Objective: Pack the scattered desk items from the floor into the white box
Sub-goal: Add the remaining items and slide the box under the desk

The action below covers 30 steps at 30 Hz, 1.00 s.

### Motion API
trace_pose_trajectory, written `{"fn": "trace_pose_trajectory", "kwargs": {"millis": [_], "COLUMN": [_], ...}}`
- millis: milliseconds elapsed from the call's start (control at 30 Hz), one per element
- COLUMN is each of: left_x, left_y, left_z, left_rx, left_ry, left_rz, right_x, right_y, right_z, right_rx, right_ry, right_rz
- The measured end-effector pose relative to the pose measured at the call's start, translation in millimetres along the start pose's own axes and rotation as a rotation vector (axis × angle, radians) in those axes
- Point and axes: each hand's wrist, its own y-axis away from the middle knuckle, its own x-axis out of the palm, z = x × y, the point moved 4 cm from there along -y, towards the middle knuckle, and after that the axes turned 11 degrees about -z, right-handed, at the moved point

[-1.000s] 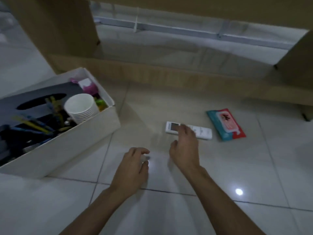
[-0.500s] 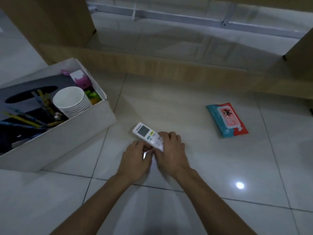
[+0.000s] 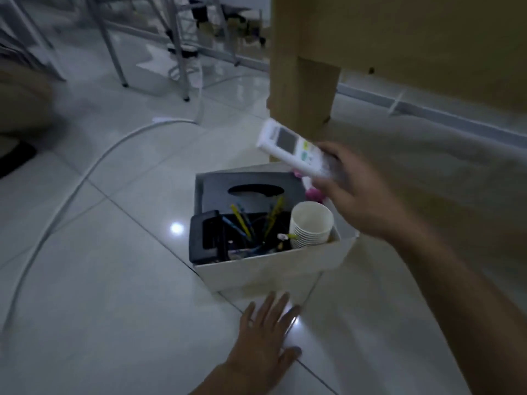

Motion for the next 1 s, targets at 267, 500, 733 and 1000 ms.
{"fn": "trace_pose_trajectory", "kwargs": {"millis": [267, 500, 733, 1000], "left_x": [10, 13, -16, -46], "left_y": [-7, -6, -6, -45], "left_z": [9, 20, -1, -111], "left_rx": [0.053, 0.052, -0.037, 0.151], "left_ry": [-0.055, -0.062, 0.061, 0.282], "left_rz": [-0.001, -0.014, -0.078, -0.209], "right_x": [126, 142, 61, -51], "right_y": [-89, -98, -14, 220], "right_z": [0, -7, -6, -103], "right_rx": [-0.034, 0.021, 0.097, 0.664], "right_ry": [0.273, 0.232, -0.104, 0.029], "right_rz": [0.482, 0.385, -0.120, -0.490]}}
